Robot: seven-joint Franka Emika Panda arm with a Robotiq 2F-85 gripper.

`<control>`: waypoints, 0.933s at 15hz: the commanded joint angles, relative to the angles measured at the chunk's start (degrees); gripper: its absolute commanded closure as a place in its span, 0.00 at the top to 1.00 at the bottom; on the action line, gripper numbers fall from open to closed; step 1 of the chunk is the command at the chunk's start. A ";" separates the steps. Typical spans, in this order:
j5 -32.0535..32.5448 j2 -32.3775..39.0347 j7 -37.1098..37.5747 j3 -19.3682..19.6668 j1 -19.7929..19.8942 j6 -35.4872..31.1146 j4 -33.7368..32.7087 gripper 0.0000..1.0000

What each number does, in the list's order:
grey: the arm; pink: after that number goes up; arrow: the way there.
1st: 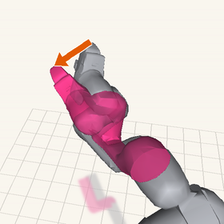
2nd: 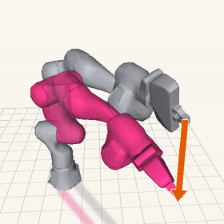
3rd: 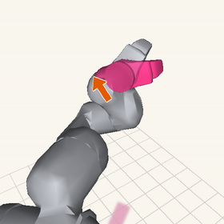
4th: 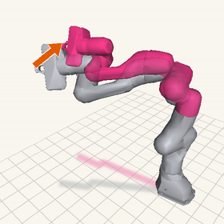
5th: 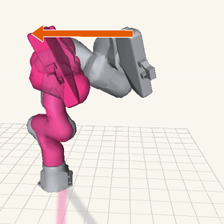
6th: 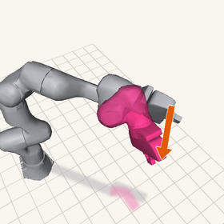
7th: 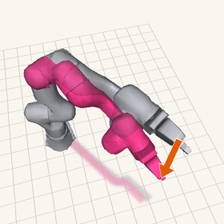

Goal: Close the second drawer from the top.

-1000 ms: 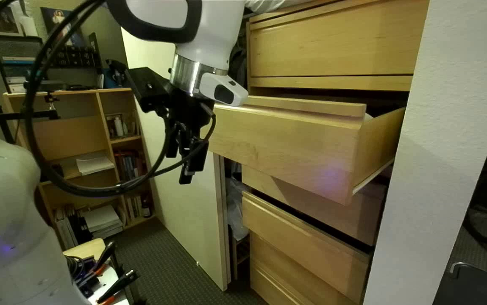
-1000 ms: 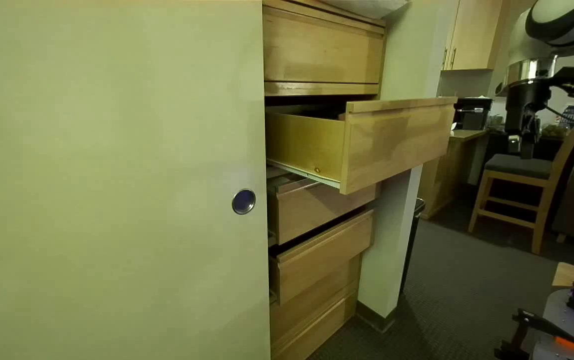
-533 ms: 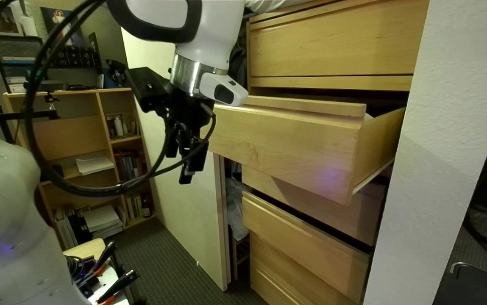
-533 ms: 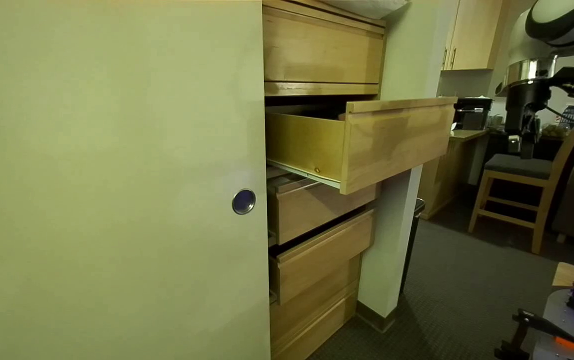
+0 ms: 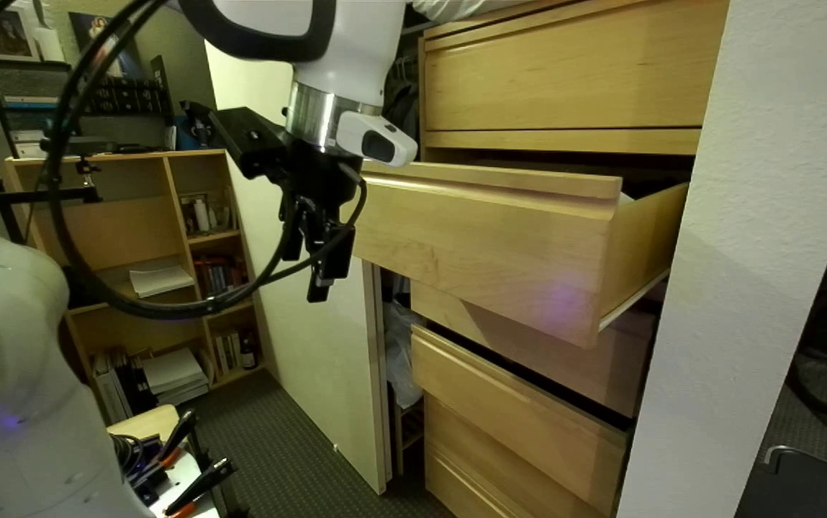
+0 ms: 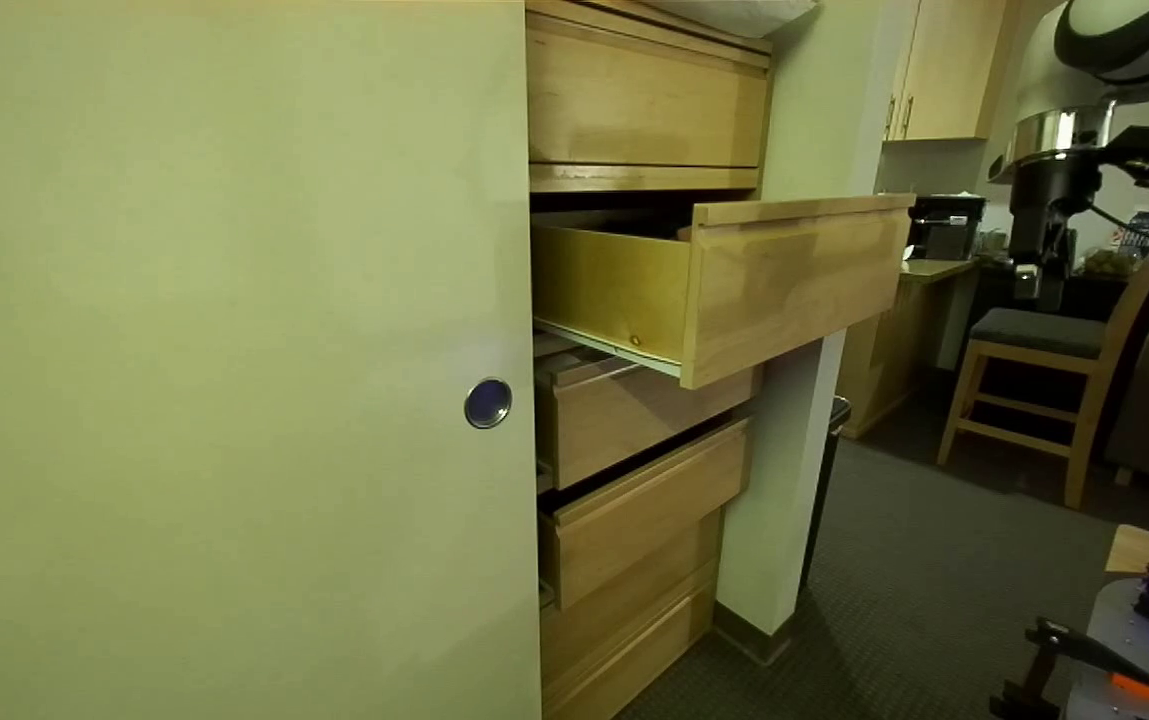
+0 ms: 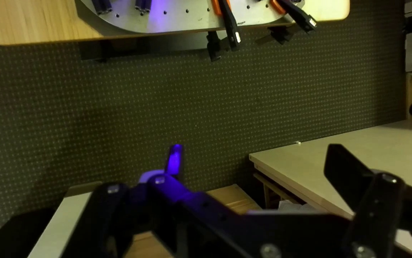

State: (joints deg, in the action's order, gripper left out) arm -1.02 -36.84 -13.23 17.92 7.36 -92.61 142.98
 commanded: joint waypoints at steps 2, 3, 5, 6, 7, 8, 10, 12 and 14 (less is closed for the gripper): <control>-0.35 -4.43 -2.71 -3.96 -1.14 -1.16 -0.32 1.00; -0.28 -5.40 -3.20 -4.65 -1.78 -1.51 -0.38 1.00; 0.11 -6.96 -4.29 -5.84 -3.28 -2.68 -0.43 1.00; 0.61 -7.56 -5.07 -6.45 -4.08 -3.95 -0.10 1.00; 0.95 -7.78 -5.61 -7.05 -4.83 -5.21 0.11 1.00; 1.00 -8.07 -6.28 -7.52 -5.69 -6.63 0.28 1.00; 0.66 -8.33 -6.99 -8.53 -7.30 -9.26 0.50 1.00; 0.17 -8.15 -6.95 -9.55 -8.88 -12.04 0.74 1.00; -0.44 -7.62 -6.43 -10.51 -10.49 -14.27 0.81 1.00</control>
State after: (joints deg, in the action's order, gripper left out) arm -1.01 -44.17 -18.35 8.64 -1.61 -103.12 142.33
